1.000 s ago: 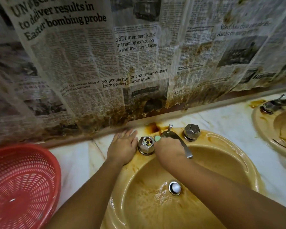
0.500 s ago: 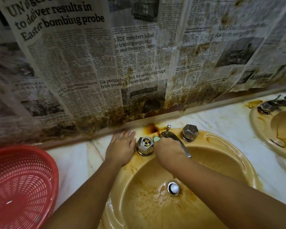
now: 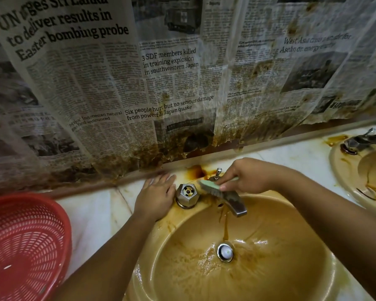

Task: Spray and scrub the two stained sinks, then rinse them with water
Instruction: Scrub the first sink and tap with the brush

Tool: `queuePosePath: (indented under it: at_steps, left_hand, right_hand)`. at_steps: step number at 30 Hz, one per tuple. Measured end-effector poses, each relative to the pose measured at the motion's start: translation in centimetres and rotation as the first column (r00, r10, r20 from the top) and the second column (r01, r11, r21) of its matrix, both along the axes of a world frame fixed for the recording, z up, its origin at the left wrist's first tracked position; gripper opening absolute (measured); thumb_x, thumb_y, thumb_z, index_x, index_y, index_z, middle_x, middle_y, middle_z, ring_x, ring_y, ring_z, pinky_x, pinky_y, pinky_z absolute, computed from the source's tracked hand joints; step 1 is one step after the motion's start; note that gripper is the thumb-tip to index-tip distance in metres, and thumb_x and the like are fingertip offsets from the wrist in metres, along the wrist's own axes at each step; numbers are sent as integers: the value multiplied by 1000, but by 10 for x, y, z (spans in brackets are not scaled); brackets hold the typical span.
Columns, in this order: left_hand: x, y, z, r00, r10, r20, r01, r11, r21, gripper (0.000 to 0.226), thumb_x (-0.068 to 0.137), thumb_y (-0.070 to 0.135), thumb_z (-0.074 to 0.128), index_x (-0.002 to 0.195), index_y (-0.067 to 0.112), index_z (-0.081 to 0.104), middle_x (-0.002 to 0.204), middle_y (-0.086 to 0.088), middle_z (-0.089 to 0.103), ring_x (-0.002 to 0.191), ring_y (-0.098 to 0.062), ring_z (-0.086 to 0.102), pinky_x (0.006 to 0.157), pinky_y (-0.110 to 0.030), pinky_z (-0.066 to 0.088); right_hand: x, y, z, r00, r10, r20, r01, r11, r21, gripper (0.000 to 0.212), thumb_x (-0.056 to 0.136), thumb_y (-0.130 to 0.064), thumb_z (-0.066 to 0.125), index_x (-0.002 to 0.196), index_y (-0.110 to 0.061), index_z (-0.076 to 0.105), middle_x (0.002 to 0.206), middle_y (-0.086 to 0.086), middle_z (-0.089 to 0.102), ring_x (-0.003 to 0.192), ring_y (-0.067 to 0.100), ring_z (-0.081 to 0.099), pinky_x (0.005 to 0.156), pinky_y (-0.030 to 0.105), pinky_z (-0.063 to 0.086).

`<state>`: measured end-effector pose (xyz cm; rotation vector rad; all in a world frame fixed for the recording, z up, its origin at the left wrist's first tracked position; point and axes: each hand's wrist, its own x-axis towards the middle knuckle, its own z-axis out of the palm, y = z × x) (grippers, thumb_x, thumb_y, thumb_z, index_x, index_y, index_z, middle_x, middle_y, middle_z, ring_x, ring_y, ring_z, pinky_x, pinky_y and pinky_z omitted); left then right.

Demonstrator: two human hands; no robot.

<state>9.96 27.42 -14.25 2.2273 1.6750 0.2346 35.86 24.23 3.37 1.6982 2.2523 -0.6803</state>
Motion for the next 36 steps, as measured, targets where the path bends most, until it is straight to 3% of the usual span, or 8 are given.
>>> queuePosePath:
  at_steps: [10, 14, 17, 20, 24, 30, 36]
  left_hand:
    - [4, -2, 1, 999, 42, -35, -42, 999, -15, 51, 110, 49, 19, 159, 41, 29, 167, 13, 26, 154, -9, 19, 124, -29, 2]
    - [4, 0, -1, 998, 40, -42, -41, 999, -13, 74, 94, 64, 1, 158, 41, 32, 163, 13, 35, 151, -8, 26, 126, -31, 10]
    - [4, 0, -1, 998, 33, -59, -33, 999, -10, 84, 91, 75, -8, 158, 42, 31, 163, 12, 35, 151, -8, 27, 126, -33, 12]
    - [6, -2, 2, 996, 51, -68, -51, 999, -8, 67, 100, 62, 4, 159, 41, 29, 164, 13, 33, 152, -7, 24, 126, -30, 9]
    - [10, -4, 9, 996, 58, -69, -58, 998, -1, 51, 109, 48, 21, 159, 40, 30, 165, 13, 31, 152, -8, 22, 125, -28, 7]
    - [2, 0, 0, 999, 25, -48, -28, 998, -54, 72, 94, 70, 6, 159, 47, 24, 167, 14, 24, 155, -8, 14, 124, -25, 0]
    - [-2, 3, -5, 998, 14, 55, -9, 996, -88, 88, 84, 86, 2, 158, 46, 27, 164, 19, 21, 146, 9, 4, 120, -19, -7]
  right_hand:
    - [72, 60, 0, 987, -11, -157, 14, 1000, 19, 23, 100, -38, 65, 119, -33, 76, 118, -20, 72, 106, 5, 63, 90, 28, 48]
    - [87, 92, -11, 992, 61, -114, -63, 998, -9, 22, 102, -32, 63, 120, -29, 76, 112, -19, 70, 91, -2, 61, 78, 21, 46]
    - [72, 110, -43, 973, 155, -174, -173, 980, -94, 24, 103, -26, 62, 124, -27, 75, 122, -17, 71, 103, 2, 65, 87, 21, 50]
    - [57, 122, -71, 942, 243, -231, -272, 957, -104, 25, 103, -22, 62, 124, -23, 75, 125, -14, 71, 113, 4, 63, 100, 25, 49]
    - [72, 131, -77, 938, 217, -269, -263, 953, -148, 23, 102, -20, 63, 120, -24, 77, 120, -16, 73, 112, 1, 65, 101, 27, 50]
    - [56, 127, -90, 934, 266, -240, -281, 959, -30, 22, 102, -21, 63, 118, -24, 77, 118, -15, 74, 105, 2, 64, 87, 22, 49]
    - [93, 120, -93, 959, 145, -244, -165, 984, -65, 22, 100, -20, 65, 114, -28, 79, 111, -17, 76, 103, 4, 68, 97, 32, 55]
